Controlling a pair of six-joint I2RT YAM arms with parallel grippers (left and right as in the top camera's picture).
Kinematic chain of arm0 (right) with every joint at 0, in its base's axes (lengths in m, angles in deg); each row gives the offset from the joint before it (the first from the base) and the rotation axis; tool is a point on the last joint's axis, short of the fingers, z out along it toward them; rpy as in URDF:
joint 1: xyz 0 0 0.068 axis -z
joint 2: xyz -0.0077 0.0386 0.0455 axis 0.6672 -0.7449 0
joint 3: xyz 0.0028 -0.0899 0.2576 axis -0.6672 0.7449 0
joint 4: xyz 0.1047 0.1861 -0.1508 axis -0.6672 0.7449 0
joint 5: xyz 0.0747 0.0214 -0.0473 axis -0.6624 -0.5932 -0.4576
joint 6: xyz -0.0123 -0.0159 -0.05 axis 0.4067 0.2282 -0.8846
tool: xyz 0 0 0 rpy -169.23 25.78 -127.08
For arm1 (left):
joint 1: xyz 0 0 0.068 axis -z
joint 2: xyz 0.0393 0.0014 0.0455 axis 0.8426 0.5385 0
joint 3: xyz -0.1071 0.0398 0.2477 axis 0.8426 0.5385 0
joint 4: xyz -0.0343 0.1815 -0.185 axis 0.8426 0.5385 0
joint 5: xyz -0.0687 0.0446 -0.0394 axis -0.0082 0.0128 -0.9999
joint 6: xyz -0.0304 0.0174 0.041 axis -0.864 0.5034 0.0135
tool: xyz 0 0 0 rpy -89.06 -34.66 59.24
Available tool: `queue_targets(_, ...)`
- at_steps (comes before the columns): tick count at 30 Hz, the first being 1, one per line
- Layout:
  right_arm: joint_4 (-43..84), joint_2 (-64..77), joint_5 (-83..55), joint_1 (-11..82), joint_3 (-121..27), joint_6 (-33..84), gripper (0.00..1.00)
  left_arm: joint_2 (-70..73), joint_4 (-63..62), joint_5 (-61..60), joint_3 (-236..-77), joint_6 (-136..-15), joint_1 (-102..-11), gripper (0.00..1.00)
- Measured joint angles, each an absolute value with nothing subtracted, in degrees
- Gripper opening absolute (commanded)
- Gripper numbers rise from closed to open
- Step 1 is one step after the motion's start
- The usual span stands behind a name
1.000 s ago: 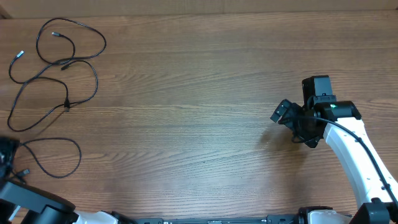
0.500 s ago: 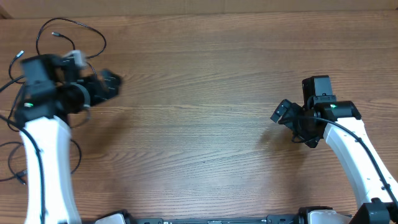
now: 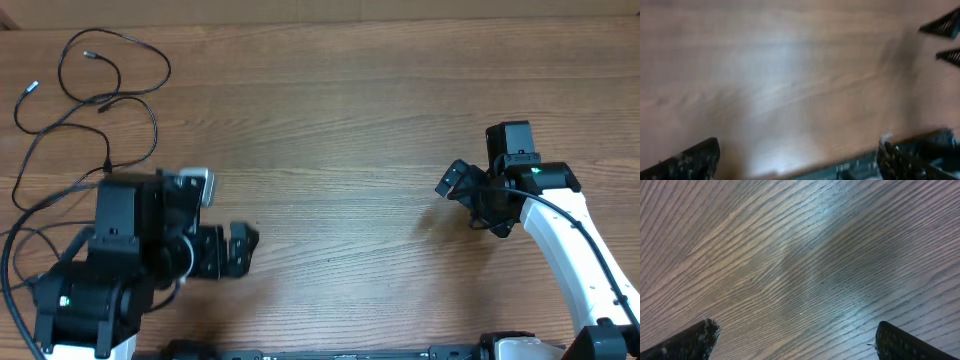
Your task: Untangle cables
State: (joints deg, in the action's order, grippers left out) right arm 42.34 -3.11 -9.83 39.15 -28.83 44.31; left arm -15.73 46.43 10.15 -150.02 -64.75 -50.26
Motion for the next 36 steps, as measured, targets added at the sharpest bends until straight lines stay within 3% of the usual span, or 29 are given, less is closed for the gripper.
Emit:
queue_targets(19, 42.32, -3.11, -9.83, 39.13, -28.83, 44.33, 1.00, -14.42, 49.38, 10.98, -149.71, -64.84, -50.26, 1.00)
queue_targets(24, 42.36, -3.11, -9.83, 39.13, -28.83, 44.35, 1.00, -17.69, 40.99, 10.92, -143.79, -63.90, -50.26, 0.99)
queue_targets(32, 42.32, -3.11, -9.85, 39.15, -28.83, 44.31, 1.00, -34.87, 9.47, 9.21, -119.44, -57.17, -50.19, 1.00)
queue_targets(36, 42.32, -3.11, -9.80, 39.15, -28.83, 44.31, 1.00, -44.16, 3.11, 8.97, -110.91, -56.27, -50.00, 1.00)
